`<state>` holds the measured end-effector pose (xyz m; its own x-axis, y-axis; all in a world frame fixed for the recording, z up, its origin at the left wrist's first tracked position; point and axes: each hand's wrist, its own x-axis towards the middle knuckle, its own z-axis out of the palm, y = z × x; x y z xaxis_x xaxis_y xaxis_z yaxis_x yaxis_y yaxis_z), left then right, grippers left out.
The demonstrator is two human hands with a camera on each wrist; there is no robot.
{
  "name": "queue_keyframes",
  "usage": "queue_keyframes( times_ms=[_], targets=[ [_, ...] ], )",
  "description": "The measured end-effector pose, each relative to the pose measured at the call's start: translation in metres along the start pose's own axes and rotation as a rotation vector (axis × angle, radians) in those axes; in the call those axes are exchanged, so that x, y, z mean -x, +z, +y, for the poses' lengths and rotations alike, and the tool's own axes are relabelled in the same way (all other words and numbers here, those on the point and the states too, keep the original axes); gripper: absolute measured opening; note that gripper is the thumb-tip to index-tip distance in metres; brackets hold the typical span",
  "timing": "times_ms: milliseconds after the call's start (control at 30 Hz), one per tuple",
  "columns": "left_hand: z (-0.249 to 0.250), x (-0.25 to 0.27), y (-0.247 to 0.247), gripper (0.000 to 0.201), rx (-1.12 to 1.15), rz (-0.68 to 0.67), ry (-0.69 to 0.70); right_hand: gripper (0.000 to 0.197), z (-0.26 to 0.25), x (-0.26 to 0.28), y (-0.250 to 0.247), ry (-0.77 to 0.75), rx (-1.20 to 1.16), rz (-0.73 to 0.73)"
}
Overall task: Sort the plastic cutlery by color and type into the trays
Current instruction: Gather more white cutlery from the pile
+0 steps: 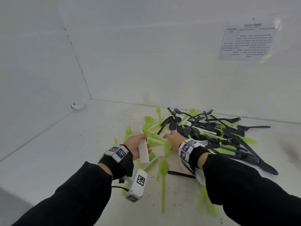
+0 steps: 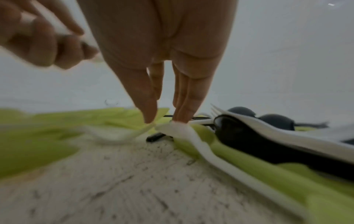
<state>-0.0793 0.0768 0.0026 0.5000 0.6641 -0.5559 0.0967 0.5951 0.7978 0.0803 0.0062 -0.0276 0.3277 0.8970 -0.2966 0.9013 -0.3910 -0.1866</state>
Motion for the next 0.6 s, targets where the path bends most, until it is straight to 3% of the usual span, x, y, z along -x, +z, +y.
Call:
queue_keyframes(
  times_ms=[67,133,233,467,600],
  targets=[
    [0.0,-0.002,-0.002,0.015,0.008,0.008,0.007,0.056,0.01,0.005,-0.007,0.043,-0.037,0.008],
    [-0.001,-0.005,-0.003,0.014,0.006,0.016,0.002,0.052,0.018,0.011,-0.01,0.118,0.069,-0.058],
    [-0.005,-0.01,-0.001,0.01,-0.012,0.011,-0.014,0.029,0.024,0.014,-0.008,0.181,0.184,-0.065],
    [-0.011,-0.018,0.008,0.003,-0.064,-0.03,-0.037,0.034,0.028,0.022,-0.003,0.175,0.325,-0.106],
    [-0.013,-0.023,0.014,0.015,-0.091,-0.056,-0.036,0.028,0.028,0.033,-0.007,0.186,0.305,-0.102]
  ],
)
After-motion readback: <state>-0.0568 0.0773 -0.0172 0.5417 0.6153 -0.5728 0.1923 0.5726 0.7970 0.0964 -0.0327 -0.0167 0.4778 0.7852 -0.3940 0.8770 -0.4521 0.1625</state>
